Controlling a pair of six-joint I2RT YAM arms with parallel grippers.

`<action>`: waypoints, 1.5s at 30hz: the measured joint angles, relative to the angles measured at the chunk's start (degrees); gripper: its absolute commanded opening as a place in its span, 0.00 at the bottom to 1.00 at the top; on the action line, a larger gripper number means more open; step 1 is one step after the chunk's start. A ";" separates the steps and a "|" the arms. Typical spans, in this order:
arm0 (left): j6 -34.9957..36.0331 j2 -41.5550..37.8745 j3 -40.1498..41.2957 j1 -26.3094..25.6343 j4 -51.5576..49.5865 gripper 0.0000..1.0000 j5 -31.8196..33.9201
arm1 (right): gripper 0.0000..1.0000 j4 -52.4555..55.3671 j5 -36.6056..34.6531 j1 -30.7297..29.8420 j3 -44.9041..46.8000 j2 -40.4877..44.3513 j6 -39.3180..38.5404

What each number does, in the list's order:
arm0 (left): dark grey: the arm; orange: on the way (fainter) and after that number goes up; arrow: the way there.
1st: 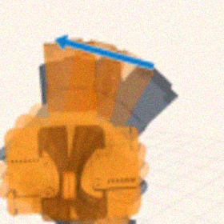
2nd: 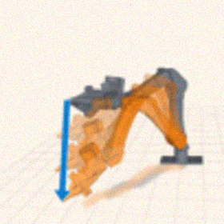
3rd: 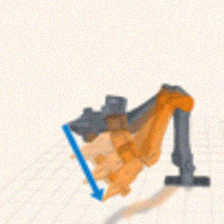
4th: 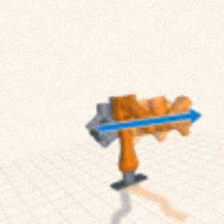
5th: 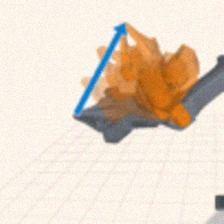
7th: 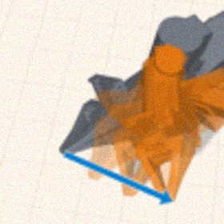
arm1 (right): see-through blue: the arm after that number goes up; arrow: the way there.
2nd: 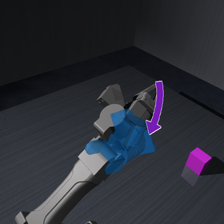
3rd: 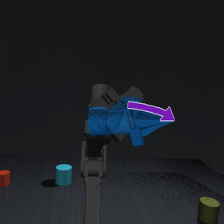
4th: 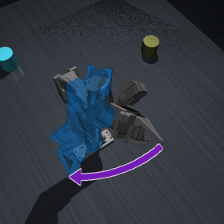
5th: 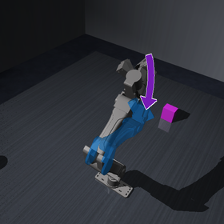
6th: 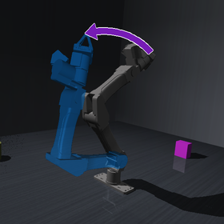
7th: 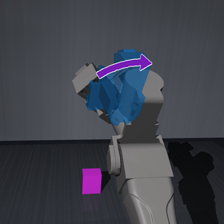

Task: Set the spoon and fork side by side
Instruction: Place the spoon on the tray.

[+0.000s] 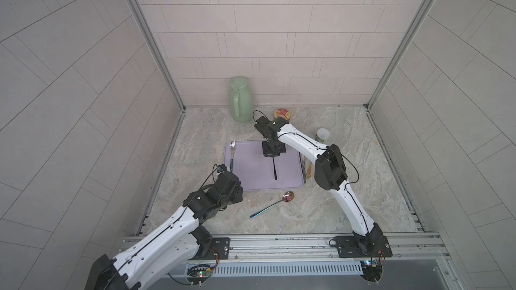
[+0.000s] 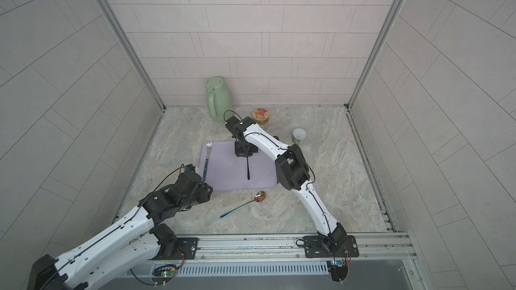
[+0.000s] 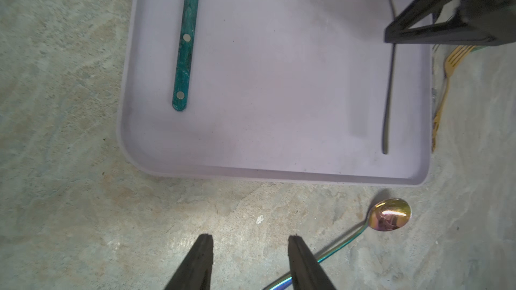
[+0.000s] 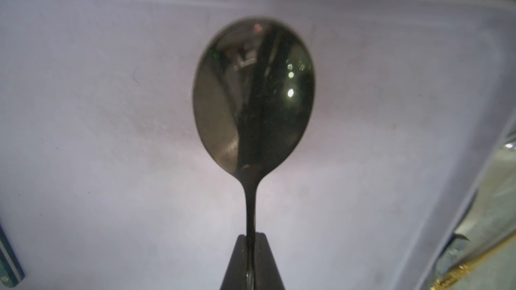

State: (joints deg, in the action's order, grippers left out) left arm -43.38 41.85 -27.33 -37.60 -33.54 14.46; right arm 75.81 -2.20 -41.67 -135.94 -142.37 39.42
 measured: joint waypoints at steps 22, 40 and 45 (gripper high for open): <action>1.29 4.68 -1.81 0.00 -0.11 0.46 1.44 | 0.35 -4.00 5.27 -0.74 -2.21 -4.79 2.34; 8.66 45.03 -35.10 0.24 2.73 0.46 1.46 | 0.36 -25.38 6.38 7.63 48.46 42.66 -1.86; 9.22 57.11 -43.45 0.26 2.14 0.43 1.70 | 0.38 -28.44 8.50 12.33 57.79 46.27 -4.24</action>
State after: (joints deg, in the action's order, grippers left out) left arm -34.15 98.96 -70.78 -37.34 -31.40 16.16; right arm 47.37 6.31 -29.34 -78.15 -96.09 35.18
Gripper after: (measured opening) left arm 0.440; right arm 0.374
